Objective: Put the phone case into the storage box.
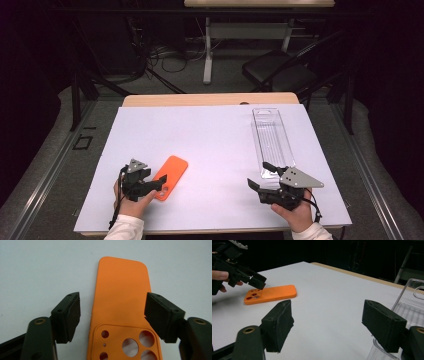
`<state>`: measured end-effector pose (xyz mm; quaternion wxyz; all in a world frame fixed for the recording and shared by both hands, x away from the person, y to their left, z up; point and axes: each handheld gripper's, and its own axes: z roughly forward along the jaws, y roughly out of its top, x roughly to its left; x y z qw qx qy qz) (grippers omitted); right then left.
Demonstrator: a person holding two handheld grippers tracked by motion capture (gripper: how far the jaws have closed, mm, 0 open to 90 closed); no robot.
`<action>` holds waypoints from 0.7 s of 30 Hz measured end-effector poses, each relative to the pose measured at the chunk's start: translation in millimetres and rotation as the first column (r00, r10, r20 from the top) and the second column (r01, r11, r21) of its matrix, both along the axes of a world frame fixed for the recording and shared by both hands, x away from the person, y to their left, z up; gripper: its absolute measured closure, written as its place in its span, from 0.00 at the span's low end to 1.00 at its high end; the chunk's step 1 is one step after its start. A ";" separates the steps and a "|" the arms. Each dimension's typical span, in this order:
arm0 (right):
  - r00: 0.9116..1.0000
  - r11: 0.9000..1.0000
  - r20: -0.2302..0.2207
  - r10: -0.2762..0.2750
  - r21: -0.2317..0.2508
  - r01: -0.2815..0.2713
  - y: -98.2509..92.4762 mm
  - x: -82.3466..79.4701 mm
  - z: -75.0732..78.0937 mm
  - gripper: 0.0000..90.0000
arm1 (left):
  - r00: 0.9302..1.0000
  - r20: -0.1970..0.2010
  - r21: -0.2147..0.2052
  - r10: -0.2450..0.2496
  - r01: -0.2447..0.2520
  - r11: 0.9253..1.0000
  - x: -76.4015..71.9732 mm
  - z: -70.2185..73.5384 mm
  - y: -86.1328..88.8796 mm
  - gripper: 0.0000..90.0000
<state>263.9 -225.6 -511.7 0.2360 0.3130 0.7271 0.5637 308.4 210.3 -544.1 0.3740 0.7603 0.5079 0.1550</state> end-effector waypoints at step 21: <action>1.000 1.000 -0.006 0.003 -0.004 -0.003 0.8 0.9 -1.1 0.26 | 0.994 -0.007 0.095 -0.108 0.108 0.990 14.0 -14.8 -21.1 0.01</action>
